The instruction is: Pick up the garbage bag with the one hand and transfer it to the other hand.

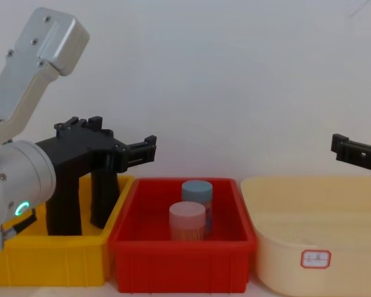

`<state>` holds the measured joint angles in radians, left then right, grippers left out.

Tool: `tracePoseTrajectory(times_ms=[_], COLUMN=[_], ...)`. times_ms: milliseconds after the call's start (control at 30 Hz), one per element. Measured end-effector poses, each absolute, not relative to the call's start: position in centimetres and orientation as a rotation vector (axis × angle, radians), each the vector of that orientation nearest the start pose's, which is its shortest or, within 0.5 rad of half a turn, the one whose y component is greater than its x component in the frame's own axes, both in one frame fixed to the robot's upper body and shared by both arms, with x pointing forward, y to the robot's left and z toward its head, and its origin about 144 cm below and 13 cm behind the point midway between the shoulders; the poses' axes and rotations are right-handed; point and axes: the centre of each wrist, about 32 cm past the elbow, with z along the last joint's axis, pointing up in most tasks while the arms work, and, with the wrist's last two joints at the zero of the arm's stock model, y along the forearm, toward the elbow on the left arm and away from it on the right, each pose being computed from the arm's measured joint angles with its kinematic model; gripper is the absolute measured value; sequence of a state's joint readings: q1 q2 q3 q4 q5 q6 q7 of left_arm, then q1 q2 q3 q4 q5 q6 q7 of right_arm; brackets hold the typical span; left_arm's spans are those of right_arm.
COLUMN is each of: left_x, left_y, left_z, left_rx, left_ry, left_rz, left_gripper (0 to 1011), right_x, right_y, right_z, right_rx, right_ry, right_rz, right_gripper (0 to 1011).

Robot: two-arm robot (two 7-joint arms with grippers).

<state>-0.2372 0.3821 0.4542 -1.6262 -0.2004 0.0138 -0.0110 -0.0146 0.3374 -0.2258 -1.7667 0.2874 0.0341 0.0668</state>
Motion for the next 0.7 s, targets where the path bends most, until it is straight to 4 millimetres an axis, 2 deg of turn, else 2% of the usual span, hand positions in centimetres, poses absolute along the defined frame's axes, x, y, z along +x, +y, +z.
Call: tracePoseTrajectory(times_ms=[700], left_x=[49.20], left_y=[19.84], left_z=[120.44], left_rx=[0.061], left_ry=[-0.268], left_rz=[1.124], left_gripper=[1000], right_x=[44.33], right_y=[-23.71], right_z=[118.87], right_rx=[0.026], right_ry=[-0.075], right_rz=[-1.229], right_gripper=[1001])
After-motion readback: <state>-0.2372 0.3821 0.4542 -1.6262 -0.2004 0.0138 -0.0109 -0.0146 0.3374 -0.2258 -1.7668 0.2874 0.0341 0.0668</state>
